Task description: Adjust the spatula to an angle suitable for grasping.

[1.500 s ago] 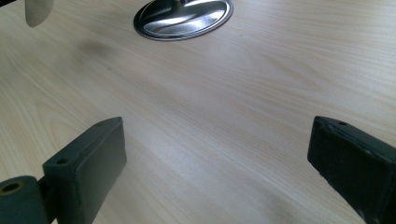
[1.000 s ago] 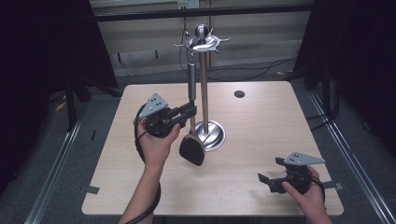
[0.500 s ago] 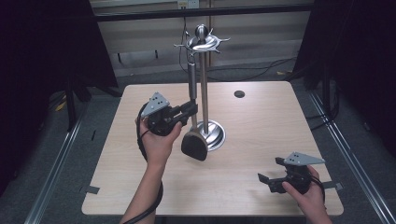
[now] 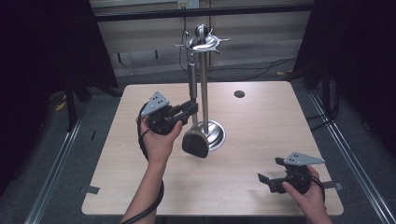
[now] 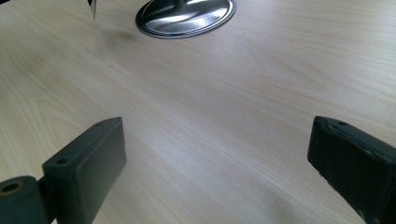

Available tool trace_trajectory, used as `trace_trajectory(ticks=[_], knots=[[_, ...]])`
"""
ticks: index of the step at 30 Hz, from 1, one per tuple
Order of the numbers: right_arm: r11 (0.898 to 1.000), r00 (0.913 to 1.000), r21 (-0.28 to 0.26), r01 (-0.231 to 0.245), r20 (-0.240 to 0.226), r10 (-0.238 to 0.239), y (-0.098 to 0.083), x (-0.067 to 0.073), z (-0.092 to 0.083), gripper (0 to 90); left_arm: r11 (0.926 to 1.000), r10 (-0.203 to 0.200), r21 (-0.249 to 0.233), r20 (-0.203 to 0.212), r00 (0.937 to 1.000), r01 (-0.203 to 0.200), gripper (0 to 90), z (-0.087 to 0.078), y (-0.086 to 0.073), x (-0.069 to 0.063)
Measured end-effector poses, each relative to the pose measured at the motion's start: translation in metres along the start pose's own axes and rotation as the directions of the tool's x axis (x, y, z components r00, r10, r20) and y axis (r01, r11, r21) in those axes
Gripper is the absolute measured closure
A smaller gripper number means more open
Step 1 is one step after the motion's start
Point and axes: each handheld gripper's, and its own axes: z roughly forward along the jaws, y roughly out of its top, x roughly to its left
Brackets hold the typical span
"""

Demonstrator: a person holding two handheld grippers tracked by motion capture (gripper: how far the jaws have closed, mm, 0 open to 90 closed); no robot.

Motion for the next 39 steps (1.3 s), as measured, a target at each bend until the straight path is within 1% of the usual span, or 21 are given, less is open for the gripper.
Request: trace_trajectory(ticks=[1,2,3,4,7,11,14,18,20,24,25,28,30,31,32,33,34,36,37,38,39], knots=[[1.000,1.0000,0.002,0.002,-0.001,-0.002,-0.0002,-0.0002,0.0003,4.1,1.0000,0.008,0.005,-0.001,1.0000,-0.008,74.0,-0.0007,0.0005,0.0011],[1.000,1.0000,0.003,0.004,0.000,-0.004,-0.0004,-0.0004,0.0005,4.1,1.0000,0.004,0.004,-0.007,1.0000,-0.004,74.0,-0.0007,0.0008,0.0009],[1.000,1.0000,0.001,0.004,0.001,-0.004,-0.0006,-0.0005,0.0009,4.1,0.9998,0.019,0.011,-0.008,0.9998,-0.019,74.0,-0.0015,0.0012,0.0022],[1.000,1.0000,0.003,0.005,-0.002,-0.005,-0.0006,-0.0006,0.0009,4.1,0.9998,0.019,0.011,-0.006,0.9998,-0.019,74.0,-0.0017,0.0013,0.0028],[1.000,1.0000,0.003,0.002,-0.002,-0.002,-0.0002,0.0002,0.0007,4.1,0.9999,-0.007,-0.010,0.003,1.0000,0.008,73.2,-0.0024,0.0015,0.0035],[1.000,1.0000,0.005,0.005,-0.001,-0.005,-0.0005,0.0005,0.0010,4.1,1.0000,0.005,-0.002,0.004,1.0000,-0.005,73.2,-0.0040,0.0034,0.0043],[1.000,1.0000,0.002,0.008,-0.001,-0.008,-0.0002,0.0008,0.0012,4.1,0.9999,-0.008,-0.009,0.007,0.9999,0.008,72.9,-0.0041,0.0038,0.0044],[1.000,1.0000,0.002,0.008,-0.001,-0.008,-0.0001,0.0008,0.0011,4.1,0.9999,-0.011,-0.011,0.006,0.9999,0.011,72.8,-0.0037,0.0031,0.0048],[1.000,1.0000,0.001,0.005,-0.001,-0.005,0.0000,0.0005,0.0008,4.1,0.9999,-0.010,-0.008,0.008,0.9999,0.010,71.3,-0.0039,0.0032,0.0047],[1.000,1.0000,0.001,0.003,-0.001,-0.003,-0.0002,-0.0001,0.0004,4.1,1.0000,0.009,-0.004,0.004,1.0000,-0.009,69.1,-0.0038,0.0039,0.0050],[1.000,1.0000,0.001,0.005,-0.002,-0.005,-0.0003,0.0000,0.0004,4.1,1.0000,-0.002,-0.008,0.004,1.0000,0.002,68.3,-0.0036,0.0037,0.0042],[1.000,1.0000,-0.001,0.007,-0.002,-0.007,0.0002,0.0002,0.0001,4.1,0.9999,0.000,-0.012,-0.007,1.0000,0.000,66.6,-0.0036,0.0036,0.0036],[1.000,1.0000,-0.004,0.005,-0.001,-0.005,0.0008,0.0005,-0.0002,4.1,1.0000,0.002,-0.009,-0.004,1.0000,-0.002,62.2,-0.0037,0.0028,0.0044],[1.000,1.0000,-0.004,0.003,-0.001,-0.003,0.0004,0.0004,-0.0003,4.1,0.9998,0.020,0.008,-0.010,0.9997,-0.020,61.5,-0.0052,0.0022,0.0061],[1.000,1.0000,-0.004,0.003,-0.001,-0.003,0.0004,0.0004,-0.0003,4.1,0.9998,0.020,0.008,-0.010,0.9997,-0.020,61.3,-0.0052,0.0022,0.0061],[1.000,1.0000,0.001,0.005,-0.001,-0.005,-0.0003,0.0003,0.0000,4.1,1.0000,0.000,-0.006,-0.014,0.9999,0.000,59.8,-0.0053,0.0014,0.0057],[1.000,1.0000,0.001,0.007,-0.001,-0.007,-0.0004,0.0003,-0.0001,4.1,0.9999,-0.004,-0.012,-0.021,0.9998,0.003,57.4,-0.0056,0.0009,0.0060],[1.000,1.0000,-0.002,0.007,-0.001,-0.007,0.0001,0.0004,-0.0004,4.1,0.9999,0.009,-0.012,-0.031,0.9995,-0.009,52.2,-0.0071,0.0002,0.0071],[1.000,1.0000,-0.003,0.004,0.000,-0.004,0.0004,0.0007,-0.0004,4.1,0.9999,-0.002,-0.016,-0.032,0.9995,0.002,49.0,-0.0070,-0.0005,0.0065],[1.000,1.0000,-0.004,0.002,-0.001,-0.002,0.0006,0.0009,-0.0004,4.1,0.9999,-0.002,-0.016,-0.032,0.9995,0.002,45.9,-0.0070,-0.0005,0.0065],[1.000,1.0000,-0.003,0.007,-0.002,-0.007,0.0006,0.0009,-0.0004,4.1,0.9997,0.003,-0.024,-0.044,0.9990,-0.004,43.1,-0.0072,-0.0014,0.0064]])
